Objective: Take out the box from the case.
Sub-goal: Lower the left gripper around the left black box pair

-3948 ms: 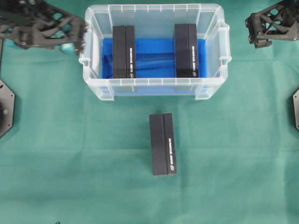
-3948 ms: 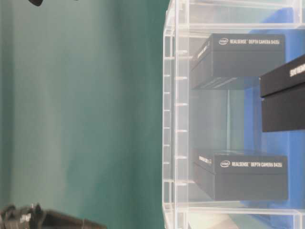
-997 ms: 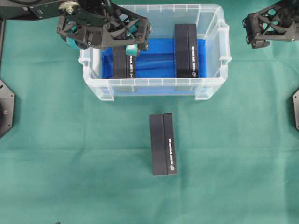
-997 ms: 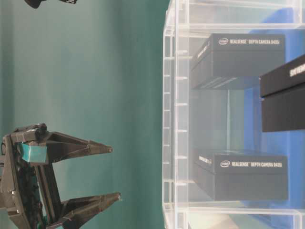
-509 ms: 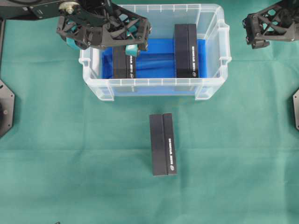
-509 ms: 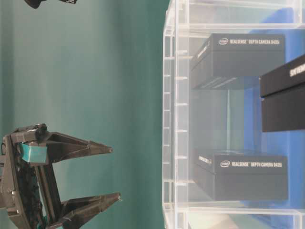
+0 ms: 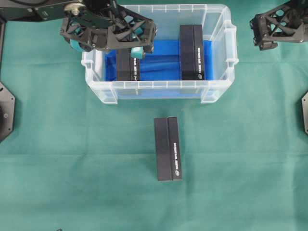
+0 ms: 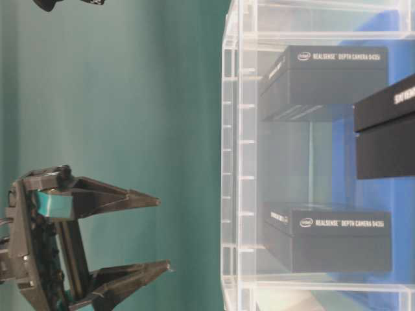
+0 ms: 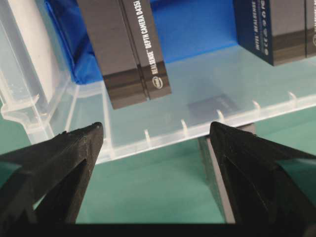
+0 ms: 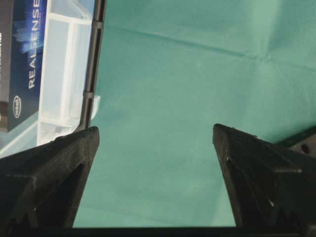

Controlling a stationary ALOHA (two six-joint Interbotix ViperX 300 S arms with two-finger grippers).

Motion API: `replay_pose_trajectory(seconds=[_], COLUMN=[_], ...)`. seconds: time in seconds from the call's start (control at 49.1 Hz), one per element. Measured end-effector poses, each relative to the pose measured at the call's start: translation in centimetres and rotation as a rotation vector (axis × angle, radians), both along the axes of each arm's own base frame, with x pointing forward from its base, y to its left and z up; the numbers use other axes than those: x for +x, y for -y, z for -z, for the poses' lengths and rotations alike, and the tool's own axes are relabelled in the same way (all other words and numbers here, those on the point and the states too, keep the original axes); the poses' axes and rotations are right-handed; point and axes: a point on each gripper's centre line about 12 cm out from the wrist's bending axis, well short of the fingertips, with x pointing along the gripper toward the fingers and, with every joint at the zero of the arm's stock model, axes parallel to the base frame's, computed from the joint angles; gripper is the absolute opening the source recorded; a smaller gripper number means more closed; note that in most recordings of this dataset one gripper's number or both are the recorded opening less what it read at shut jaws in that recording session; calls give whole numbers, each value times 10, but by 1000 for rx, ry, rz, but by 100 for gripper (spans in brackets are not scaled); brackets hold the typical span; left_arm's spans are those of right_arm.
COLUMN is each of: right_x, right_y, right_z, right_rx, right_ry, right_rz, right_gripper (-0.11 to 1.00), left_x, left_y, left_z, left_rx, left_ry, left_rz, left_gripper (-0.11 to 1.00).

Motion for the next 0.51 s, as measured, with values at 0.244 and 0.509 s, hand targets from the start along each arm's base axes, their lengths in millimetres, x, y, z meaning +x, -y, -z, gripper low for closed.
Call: replay_pose_trajectory(seconds=[0.244,0.509], right_x=[0,-1], right_y=[0,0], right_z=[1,3], right_rx=[1,2], right_ry=[-1,-8], right_rz=[0,-3], right_gripper=[91,91], left_x=[-2,-4], left_y=[-4,-8], left_z=[11,26], left_rx=[22,41], left_ry=[-31,-40], left_rz=[-25,-59], left_gripper=[92,92])
